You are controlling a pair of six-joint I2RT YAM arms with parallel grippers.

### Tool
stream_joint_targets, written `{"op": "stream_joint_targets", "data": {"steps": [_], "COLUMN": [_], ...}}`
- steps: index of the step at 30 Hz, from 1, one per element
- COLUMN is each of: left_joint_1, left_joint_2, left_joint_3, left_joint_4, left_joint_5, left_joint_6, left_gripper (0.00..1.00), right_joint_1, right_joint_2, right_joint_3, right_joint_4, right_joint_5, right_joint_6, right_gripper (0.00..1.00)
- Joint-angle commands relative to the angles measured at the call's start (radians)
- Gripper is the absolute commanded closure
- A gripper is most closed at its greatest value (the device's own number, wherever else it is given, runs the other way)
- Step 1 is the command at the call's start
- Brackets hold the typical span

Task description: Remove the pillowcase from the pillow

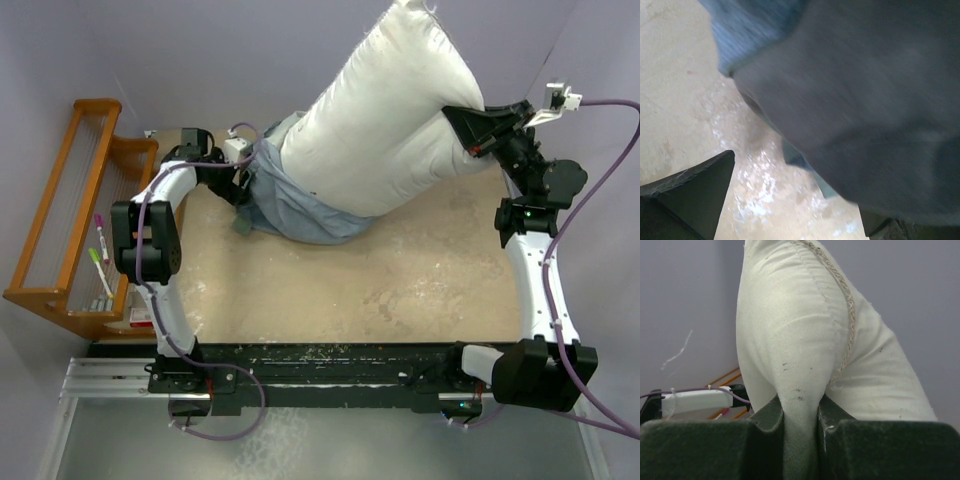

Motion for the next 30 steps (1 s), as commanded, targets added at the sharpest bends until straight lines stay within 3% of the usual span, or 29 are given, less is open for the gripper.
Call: {"op": "stream_joint_targets", "data": {"steps": [1,5,8,9,10,13,17,21,25,30], "left_joint_1": [-0.008,-0.008,-0.008,-0.008,-0.008,-0.003,-0.003,0.014,0.071,0.092], "left_joint_2": [0.085,0.144,0.161,0.158,0.146,0.096,0.033,0.030,0.028,-0.040], "left_joint_3": [0.090,0.158,0.187,0.192,0.189,0.175,0.156,0.134,0.098,-0.051], "left_joint_4": [0.015,-0.060,-0.077,-0.071,-0.054,-0.008,0.023,0.003,-0.029,0.087], "left_joint_5": [-0.017,0.058,0.137,0.146,0.145,0.076,-0.179,-0.430,-0.483,-0.582], "left_joint_6": [-0.056,-0.057,-0.099,-0.119,-0.144,-0.193,-0.197,-0.108,-0.037,0.083], "left_gripper": [0.07,0.31,0.81,0.94,1.00,1.00,1.00,1.00,1.00,1.00], "right_joint_1": [-0.010,-0.023,-0.030,-0.032,-0.032,-0.043,-0.065,-0.091,-0.104,-0.151], "right_joint_2": [-0.017,-0.001,0.008,0.008,0.007,0.001,-0.008,-0.012,0.011,0.024], "right_joint_3": [0.016,0.006,0.004,0.007,0.015,0.048,0.136,0.258,0.389,0.472], "right_joint_4": [0.153,0.244,0.301,0.302,0.298,0.261,0.151,-0.008,-0.086,-0.119], "right_joint_5": [0.059,0.114,0.145,0.152,0.153,0.165,0.275,0.434,0.513,0.619], "right_joint_6": [0.086,0.196,0.250,0.254,0.253,0.239,0.194,0.142,0.101,0.139], "right_gripper": [1.00,1.00,1.00,1.00,1.00,1.00,1.00,1.00,1.00,1.00]}}
